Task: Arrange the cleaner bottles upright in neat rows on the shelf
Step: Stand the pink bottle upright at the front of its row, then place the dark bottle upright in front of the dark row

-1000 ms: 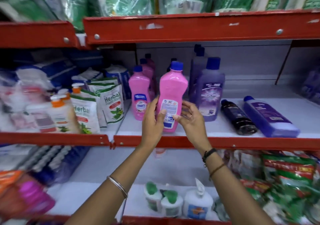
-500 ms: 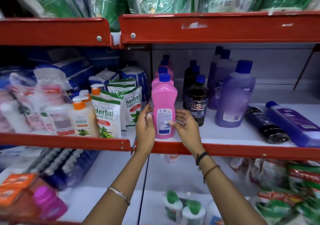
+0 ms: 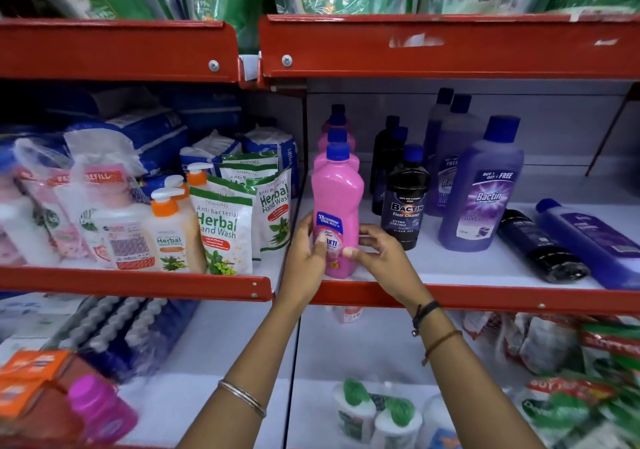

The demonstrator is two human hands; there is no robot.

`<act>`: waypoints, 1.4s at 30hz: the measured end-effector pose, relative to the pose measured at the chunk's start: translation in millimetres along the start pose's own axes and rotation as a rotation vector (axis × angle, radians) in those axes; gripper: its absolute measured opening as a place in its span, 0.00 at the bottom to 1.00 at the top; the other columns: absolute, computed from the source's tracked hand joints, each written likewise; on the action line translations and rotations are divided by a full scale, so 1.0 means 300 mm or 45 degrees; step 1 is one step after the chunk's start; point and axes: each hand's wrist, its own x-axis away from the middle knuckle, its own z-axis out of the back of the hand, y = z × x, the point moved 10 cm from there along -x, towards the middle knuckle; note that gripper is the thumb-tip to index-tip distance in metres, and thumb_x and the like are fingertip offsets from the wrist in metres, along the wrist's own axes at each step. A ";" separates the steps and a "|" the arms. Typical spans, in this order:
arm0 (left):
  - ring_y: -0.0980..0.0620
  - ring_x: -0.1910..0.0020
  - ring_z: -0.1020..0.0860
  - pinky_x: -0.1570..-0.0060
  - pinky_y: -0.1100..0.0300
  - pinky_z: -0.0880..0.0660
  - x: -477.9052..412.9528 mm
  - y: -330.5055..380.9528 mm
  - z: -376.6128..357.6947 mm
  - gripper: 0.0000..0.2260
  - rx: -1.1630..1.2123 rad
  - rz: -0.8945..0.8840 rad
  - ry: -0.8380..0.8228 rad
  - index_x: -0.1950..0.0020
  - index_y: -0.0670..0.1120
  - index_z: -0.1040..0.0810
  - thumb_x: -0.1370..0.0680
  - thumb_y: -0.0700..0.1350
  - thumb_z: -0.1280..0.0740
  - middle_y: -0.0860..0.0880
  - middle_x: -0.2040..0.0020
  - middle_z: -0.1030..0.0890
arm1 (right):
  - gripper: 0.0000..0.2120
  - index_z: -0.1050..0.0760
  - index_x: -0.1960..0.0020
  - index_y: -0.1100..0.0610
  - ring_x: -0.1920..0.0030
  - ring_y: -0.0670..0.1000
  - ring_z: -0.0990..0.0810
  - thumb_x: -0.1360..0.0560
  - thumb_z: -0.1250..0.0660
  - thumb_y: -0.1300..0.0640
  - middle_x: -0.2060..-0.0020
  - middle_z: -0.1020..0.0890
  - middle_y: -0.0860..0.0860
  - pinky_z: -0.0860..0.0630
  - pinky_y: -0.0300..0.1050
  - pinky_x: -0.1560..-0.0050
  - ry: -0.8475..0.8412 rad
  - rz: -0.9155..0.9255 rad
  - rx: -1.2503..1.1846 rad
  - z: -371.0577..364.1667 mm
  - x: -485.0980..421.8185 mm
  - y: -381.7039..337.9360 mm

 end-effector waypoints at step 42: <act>0.38 0.40 0.24 0.44 0.50 0.27 0.032 0.062 -1.172 0.19 -0.468 0.312 -0.531 0.34 0.39 0.36 0.21 0.47 0.38 0.36 0.38 0.24 | 0.13 0.27 0.45 0.64 0.47 0.64 0.22 0.24 0.38 0.56 0.46 0.21 0.66 0.30 0.47 0.53 0.324 -0.576 0.828 1.074 0.198 0.274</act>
